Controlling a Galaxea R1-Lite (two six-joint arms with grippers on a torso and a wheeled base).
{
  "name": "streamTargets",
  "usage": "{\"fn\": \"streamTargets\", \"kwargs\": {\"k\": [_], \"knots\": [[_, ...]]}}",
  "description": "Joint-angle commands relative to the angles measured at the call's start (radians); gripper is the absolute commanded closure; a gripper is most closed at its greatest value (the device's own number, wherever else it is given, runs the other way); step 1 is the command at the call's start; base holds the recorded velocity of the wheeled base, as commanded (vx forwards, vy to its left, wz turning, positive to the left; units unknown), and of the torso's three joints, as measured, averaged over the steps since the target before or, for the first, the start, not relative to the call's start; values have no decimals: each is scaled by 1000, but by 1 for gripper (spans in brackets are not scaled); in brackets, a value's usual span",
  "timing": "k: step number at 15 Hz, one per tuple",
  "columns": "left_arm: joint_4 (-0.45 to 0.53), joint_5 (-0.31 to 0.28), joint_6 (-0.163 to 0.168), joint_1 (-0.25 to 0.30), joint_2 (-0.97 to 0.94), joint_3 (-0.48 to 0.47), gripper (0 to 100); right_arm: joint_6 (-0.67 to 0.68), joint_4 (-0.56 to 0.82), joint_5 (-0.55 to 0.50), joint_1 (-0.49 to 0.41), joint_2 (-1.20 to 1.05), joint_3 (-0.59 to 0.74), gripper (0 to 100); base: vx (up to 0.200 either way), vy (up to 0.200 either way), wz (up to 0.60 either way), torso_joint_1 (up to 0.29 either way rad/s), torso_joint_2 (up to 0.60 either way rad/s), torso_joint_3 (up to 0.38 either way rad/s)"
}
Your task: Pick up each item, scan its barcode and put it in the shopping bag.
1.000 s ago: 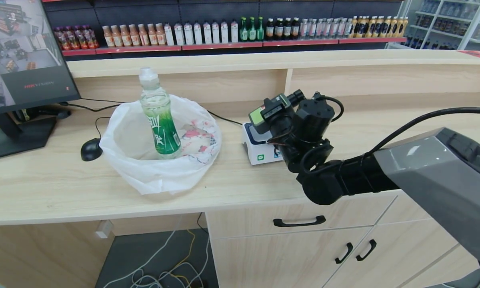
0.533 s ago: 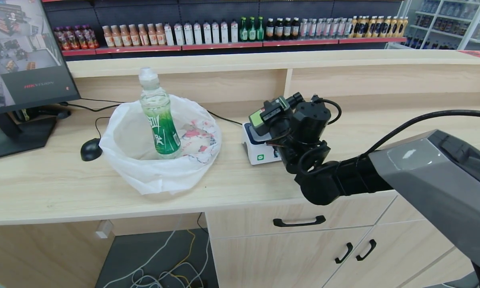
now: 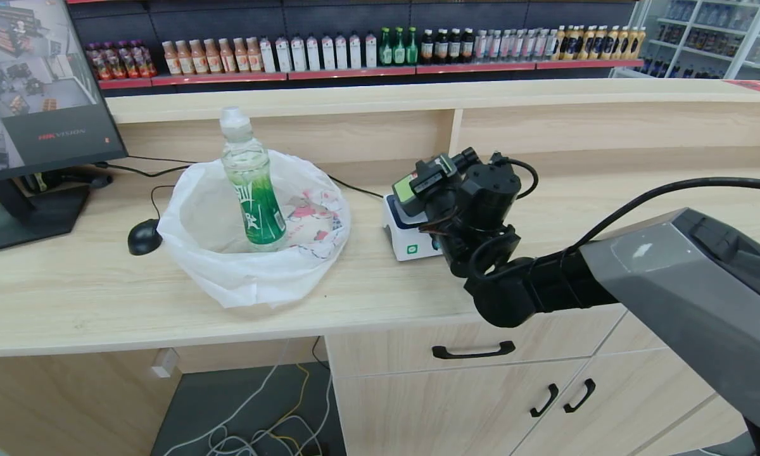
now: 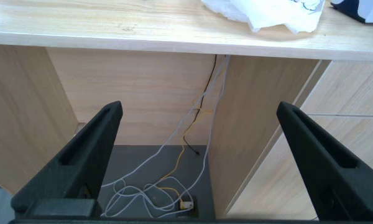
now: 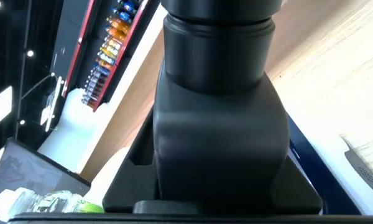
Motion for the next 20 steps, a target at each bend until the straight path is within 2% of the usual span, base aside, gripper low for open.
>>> {"fn": "streamTargets", "kwargs": {"k": [1,7,12,20], "knots": [[0,0,0,0,0,0,0,0,2,-8,3,11,0,100,0,0,0,0,0,0],[0,0,0,0,0,0,0,0,-1,-38,15,9,-12,100,0,0,0,0,0,0],[0,0,0,0,0,0,0,-2,6,-38,15,-17,-92,100,0,0,0,0,0,0],[0,0,0,0,0,0,0,-23,88,-40,2,-156,-88,100,0,0,0,0,0,0]]}}
